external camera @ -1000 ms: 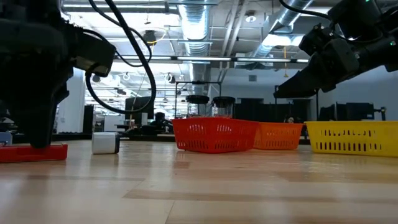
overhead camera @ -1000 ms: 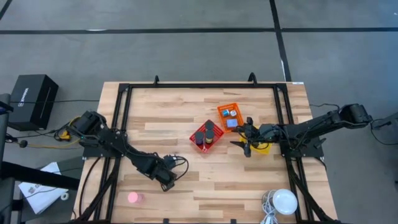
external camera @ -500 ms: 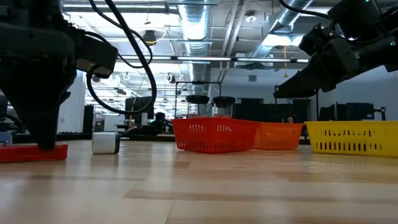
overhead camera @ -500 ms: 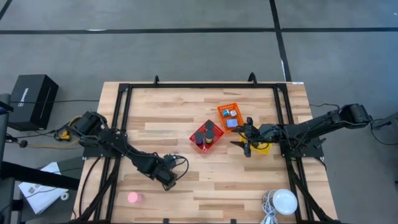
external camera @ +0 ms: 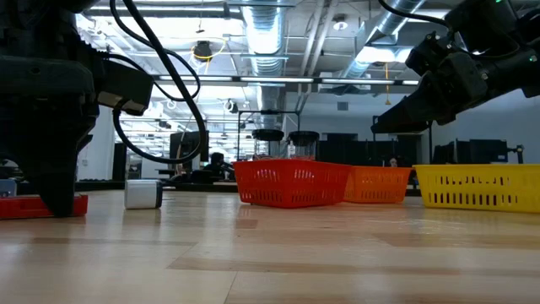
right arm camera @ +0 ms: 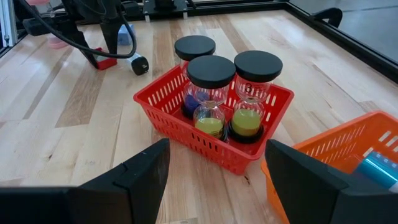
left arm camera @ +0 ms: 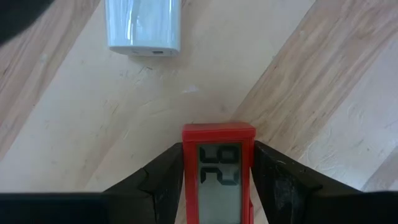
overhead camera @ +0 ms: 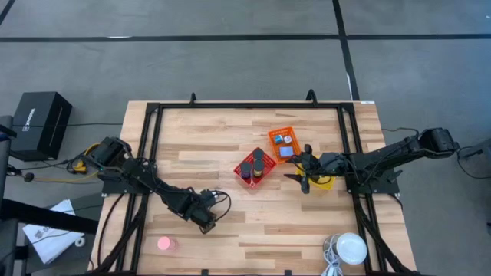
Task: Pick & Place Office items
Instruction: Put the red digital timer into the yellow bin
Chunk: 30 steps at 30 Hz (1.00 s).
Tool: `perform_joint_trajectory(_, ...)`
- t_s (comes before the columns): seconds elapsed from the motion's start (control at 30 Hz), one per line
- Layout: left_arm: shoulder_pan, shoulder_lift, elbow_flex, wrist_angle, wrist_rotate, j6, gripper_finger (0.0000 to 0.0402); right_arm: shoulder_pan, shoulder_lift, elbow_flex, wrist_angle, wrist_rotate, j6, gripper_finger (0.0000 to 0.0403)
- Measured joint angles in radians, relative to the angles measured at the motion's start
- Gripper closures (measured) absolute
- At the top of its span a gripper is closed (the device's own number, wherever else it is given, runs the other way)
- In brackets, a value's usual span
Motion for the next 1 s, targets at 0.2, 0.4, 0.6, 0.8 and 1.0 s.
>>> perform_joint_trajectory(0.2,0.0,0.0,0.0,0.004,-0.006,0.009,0.0244,0.0,0.0,0.0,0.0,0.004,0.0,0.0148)
perform_joint_trajectory(0.4,0.0,-0.049,-0.003,0.075,-0.061,0.08,0.0248,-0.024,0.0,0.0,0.009,0.011,0.0,0.0148)
perform_joint_trajectory(0.6,0.0,-0.149,-0.002,0.272,-0.231,0.315,0.0245,-0.034,0.0,0.001,0.05,0.01,0.0,0.0148)
perform_joint_trajectory(0.8,0.035,-0.22,0.0,0.449,-0.278,0.597,0.0243,-0.007,0.0,0.001,0.179,-0.076,-0.247,0.0148)
perform_joint_trajectory(1.0,0.138,-0.219,0.0,0.524,-0.135,0.69,0.0244,0.077,0.0,0.003,0.397,-0.187,-0.53,0.0148)
